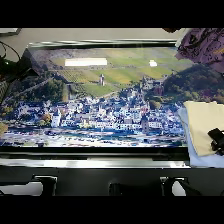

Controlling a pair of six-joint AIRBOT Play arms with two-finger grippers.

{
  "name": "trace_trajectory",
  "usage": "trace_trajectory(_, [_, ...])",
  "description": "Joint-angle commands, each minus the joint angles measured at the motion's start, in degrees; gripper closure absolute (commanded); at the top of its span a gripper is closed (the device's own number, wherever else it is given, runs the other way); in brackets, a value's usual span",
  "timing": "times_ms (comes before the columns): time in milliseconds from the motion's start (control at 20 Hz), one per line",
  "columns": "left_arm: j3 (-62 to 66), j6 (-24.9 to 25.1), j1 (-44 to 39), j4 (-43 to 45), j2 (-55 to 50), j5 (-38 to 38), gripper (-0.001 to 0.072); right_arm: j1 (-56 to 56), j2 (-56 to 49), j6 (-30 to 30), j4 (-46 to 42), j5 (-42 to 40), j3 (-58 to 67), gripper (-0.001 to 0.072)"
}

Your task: Fold the clothes and pants, and hang the long-sleeved shirts on hangers.

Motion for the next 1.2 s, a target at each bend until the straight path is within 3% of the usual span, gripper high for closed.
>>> trace_trajectory(0, [0.0,0.0,0.0,0.0,0.0,0.0,0.0685,0.0,0.1,0.0,-3.6,-0.7,-2.4,0.0677])
trace_trajectory(700, [0.0,0.0,0.0,0.0,0.0,0.0,0.0685,0.0,0.1,-0.3,-6.6,1.1,-4.9,0.0674])
trace_trajectory(750, [0.0,0.0,0.0,0.0,0.0,0.0,0.0685,0.0,0.1,-0.3,-6.6,1.1,-4.9,0.0659])
trace_trajectory(850, [0.0,0.0,0.0,0.0,0.0,0.0,0.0685,0.0,0.1,-1.2,-6.6,0.5,-4.7,0.0542])
trace_trajectory(1000, [0.0,0.0,0.1,0.0,0.1,-0.6,0.0684,0.0,0.1,-9.0,-3.1,-4.5,-0.3,0.0392])
trace_trajectory(1150, [0.0,1.3,1.6,0.7,1.2,-1.0,0.0685,0.1,0.1,-17.2,11.7,-15.0,8.4,0.0396])
